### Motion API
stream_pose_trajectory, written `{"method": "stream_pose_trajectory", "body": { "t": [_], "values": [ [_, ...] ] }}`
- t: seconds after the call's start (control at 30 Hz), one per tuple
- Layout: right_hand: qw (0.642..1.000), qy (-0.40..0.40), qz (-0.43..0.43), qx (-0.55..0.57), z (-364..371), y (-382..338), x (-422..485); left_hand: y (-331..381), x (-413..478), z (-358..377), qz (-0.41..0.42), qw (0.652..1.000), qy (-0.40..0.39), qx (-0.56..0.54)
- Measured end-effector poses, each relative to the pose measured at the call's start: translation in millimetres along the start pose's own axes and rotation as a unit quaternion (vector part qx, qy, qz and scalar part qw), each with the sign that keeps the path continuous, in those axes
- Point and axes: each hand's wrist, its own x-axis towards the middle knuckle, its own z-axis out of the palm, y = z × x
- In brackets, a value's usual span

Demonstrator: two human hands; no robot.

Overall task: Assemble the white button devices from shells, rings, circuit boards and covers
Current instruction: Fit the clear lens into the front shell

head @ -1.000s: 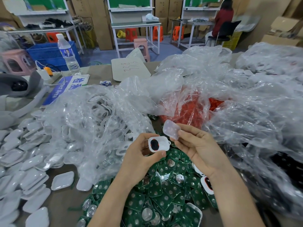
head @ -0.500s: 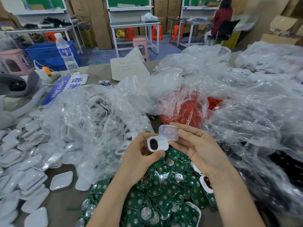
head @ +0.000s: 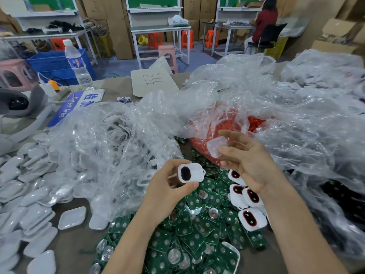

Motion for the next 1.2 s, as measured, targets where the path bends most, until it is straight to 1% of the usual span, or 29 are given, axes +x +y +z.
{"method": "stream_pose_trajectory", "body": {
  "t": [0.13, 0.2, 0.27, 0.47, 0.63, 0.77, 1.2],
  "values": [
    [0.99, 0.06, -0.053, -0.114, 5, 11, 7, 4, -3, 4, 0.037, 0.998, -0.043, -0.005],
    [0.983, 0.062, -0.061, -0.161, 6, 16, 12, 6, -4, 6, 0.061, 0.997, -0.049, 0.002],
    [0.979, 0.058, -0.068, -0.184, 6, 19, 16, 7, -4, 6, 0.079, 0.996, -0.05, 0.011],
    [0.986, 0.027, -0.067, -0.152, 8, 26, 20, 6, -5, 9, 0.097, 0.99, -0.084, 0.053],
    [0.994, -0.007, -0.029, -0.106, 7, 29, 19, 5, -4, 10, 0.085, 0.99, -0.092, 0.059],
    [0.996, -0.019, -0.014, -0.081, 7, 30, 20, 4, -4, 10, 0.083, 0.99, -0.093, 0.061],
    [0.994, -0.043, -0.015, -0.098, 5, 32, 19, 2, -3, 10, 0.073, 0.991, -0.094, 0.056]
  ]
}}
